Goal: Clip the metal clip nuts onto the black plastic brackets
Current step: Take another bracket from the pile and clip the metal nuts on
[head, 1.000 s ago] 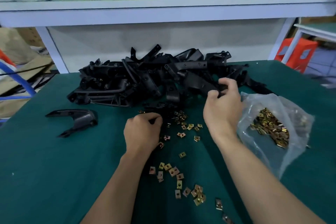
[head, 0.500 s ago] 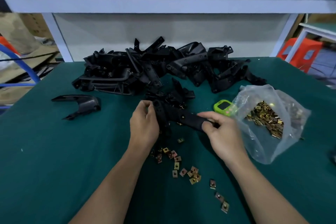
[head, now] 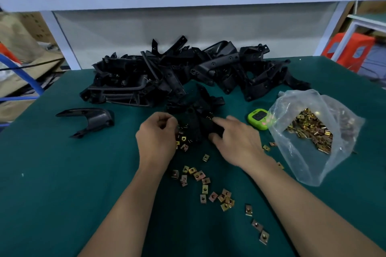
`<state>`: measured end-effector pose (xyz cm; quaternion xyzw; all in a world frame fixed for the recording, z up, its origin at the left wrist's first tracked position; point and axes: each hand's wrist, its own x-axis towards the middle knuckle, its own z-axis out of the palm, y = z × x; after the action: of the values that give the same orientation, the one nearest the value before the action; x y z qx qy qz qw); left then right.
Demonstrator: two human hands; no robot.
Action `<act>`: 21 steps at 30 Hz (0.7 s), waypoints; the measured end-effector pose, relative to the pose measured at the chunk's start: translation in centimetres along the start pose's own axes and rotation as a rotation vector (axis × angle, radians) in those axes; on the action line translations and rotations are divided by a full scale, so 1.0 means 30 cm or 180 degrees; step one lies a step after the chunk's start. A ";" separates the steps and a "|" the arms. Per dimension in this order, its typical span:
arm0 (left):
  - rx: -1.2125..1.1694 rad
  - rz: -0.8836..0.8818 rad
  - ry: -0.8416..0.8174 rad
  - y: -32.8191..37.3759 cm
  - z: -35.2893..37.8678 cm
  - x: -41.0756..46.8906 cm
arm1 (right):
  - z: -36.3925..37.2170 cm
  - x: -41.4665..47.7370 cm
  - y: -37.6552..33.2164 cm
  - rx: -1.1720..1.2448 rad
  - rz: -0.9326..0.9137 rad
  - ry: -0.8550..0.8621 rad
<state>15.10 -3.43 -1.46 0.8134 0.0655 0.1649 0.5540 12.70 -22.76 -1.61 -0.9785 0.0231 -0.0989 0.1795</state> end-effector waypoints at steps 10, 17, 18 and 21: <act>-0.0046 -0.0056 -0.0262 0.005 -0.016 0.008 | 0.019 -0.004 -0.005 0.0344 0.0360 0.0690; -0.0126 0.0155 -0.0443 0.007 0.021 -0.006 | 0.002 -0.115 -0.010 0.0737 0.0235 0.0614; -0.0139 0.0195 -0.0498 0.006 0.024 -0.014 | -0.001 -0.112 -0.007 0.0718 0.0253 0.0601; -0.0127 0.0290 -0.0600 0.006 0.019 -0.034 | -0.010 -0.098 0.009 0.0626 0.0345 0.0621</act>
<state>14.33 -4.30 -1.68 0.8163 -0.0273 0.1140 0.5657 9.74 -22.88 -1.97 -0.9393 0.0835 -0.1854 0.2765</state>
